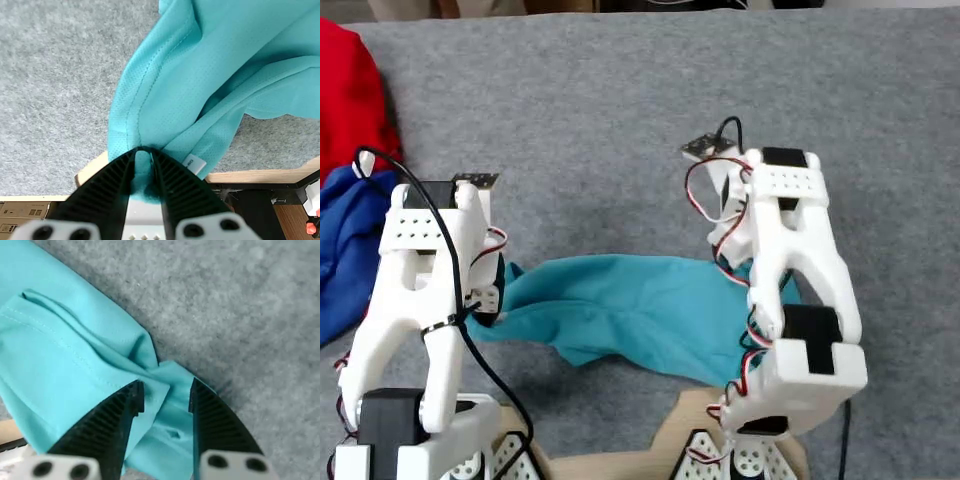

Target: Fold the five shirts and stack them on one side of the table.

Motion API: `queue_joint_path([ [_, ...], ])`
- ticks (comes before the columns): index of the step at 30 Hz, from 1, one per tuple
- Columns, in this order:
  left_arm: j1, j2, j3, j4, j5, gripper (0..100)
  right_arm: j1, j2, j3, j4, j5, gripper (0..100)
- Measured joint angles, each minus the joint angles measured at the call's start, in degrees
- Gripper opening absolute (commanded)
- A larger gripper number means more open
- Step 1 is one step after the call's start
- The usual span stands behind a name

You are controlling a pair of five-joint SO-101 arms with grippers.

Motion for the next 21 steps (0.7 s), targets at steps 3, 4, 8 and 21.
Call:
queue_joint_path([
  [3, 0.0, 0.0, 0.0, 0.0, 0.0, 2, -0.09, 1.58, 0.0, -0.35, 0.0, 16.7],
  [4, 0.0, 0.0, 0.0, 0.0, 0.0, 2, 0.0, 1.85, 0.0, -0.35, 0.0, 16.7],
  [8, 0.0, 0.0, 0.0, 0.0, 0.0, 2, -0.09, 1.93, 0.0, -0.35, 0.0, 16.7],
  [21, 0.0, 0.0, 0.0, 0.0, 0.0, 2, -0.09, 1.93, 2.64, -0.44, 0.35, 7.2],
])
